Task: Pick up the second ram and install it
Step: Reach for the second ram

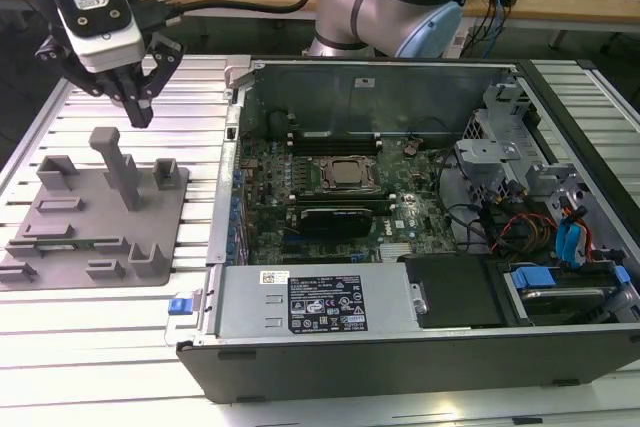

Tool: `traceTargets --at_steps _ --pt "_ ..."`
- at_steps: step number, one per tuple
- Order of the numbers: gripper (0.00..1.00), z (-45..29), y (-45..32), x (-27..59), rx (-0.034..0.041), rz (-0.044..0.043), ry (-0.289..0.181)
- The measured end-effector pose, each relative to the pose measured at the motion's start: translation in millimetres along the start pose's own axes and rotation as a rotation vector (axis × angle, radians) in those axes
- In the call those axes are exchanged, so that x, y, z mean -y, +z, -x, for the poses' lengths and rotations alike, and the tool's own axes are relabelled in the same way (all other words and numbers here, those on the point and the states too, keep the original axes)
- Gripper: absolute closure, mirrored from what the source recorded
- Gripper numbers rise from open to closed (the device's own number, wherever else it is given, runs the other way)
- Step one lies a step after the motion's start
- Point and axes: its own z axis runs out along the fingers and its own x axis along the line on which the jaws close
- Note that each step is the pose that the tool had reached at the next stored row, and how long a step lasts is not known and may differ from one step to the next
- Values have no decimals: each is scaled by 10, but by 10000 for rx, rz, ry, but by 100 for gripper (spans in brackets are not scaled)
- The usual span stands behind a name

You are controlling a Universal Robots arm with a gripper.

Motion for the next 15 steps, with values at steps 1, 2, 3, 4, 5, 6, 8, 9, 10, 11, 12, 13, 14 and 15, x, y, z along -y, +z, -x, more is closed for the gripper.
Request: traceTargets --at_steps 1,2,3,4,5,6,8,9,10,11,12,13,14,15 --pt "92 -16 2 3 -1 0 -6" --pt "92 -30 5 5 -1 0 -11" --pt "92 -65 10 12 -2 0 -23" --pt "92 -84 14 15 -1 1 -28" --pt "92 -99 17 17 -2 1 -33" --pt "92 -111 19 19 -2 0 -35" --pt "92 -134 25 22 -2 1 -42" --pt "92 -163 32 26 -2 1 -48" --pt "92 -186 38 29 -3 1 -53" --pt "92 -207 43 32 -3 1 -58" --pt "92 -232 50 35 -3 1 -64" --pt "92 -256 57 39 -3 2 -69" --pt "92 -276 61 41 -4 1 -74" --pt "92 -292 65 44 -4 1 -77"
